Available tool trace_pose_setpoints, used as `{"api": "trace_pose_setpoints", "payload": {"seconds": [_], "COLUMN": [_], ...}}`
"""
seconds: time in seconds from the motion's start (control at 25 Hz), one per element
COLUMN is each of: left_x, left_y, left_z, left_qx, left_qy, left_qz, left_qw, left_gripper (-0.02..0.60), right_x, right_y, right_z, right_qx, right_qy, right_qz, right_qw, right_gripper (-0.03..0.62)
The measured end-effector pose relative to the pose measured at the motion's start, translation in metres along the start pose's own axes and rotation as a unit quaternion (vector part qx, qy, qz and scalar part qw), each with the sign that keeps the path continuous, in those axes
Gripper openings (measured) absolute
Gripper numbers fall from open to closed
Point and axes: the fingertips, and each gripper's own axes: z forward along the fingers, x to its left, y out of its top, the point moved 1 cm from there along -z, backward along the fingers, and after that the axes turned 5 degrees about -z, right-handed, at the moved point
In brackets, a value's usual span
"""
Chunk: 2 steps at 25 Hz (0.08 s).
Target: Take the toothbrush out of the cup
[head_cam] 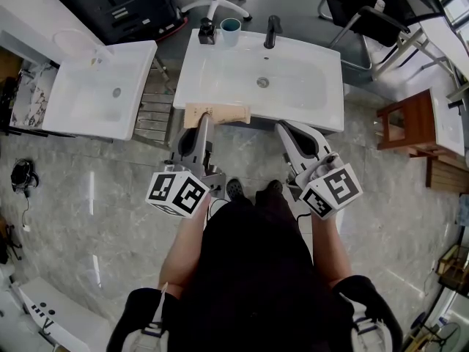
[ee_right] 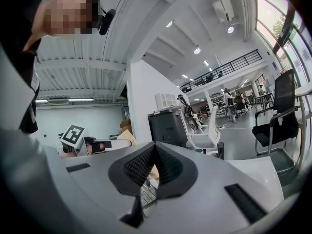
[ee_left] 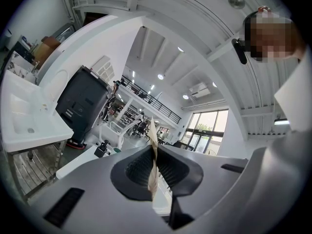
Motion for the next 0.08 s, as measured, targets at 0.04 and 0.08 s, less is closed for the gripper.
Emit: {"api": "trace_pose_setpoints", "payload": {"seconds": [0.04,0.08], "left_x": [0.0007,0.0014], "left_y": [-0.0003,-0.0006], "left_z": [0.0002,0.0004], "left_qx": [0.0,0.001], "left_qy": [0.001,0.002], "left_qz": [0.0,0.0], "left_qw": [1.0,1.0], "left_gripper": [0.035,0.037], "right_x": [0.0,0.0], "right_y": [-0.0006,-0.0011], "right_z": [0.0005,0.0009], "right_qx": [0.001,0.002], "right_qy": [0.0,0.001], "right_qz": [0.0,0.0], "right_qw": [1.0,1.0], "right_gripper": [0.031,0.031]}}
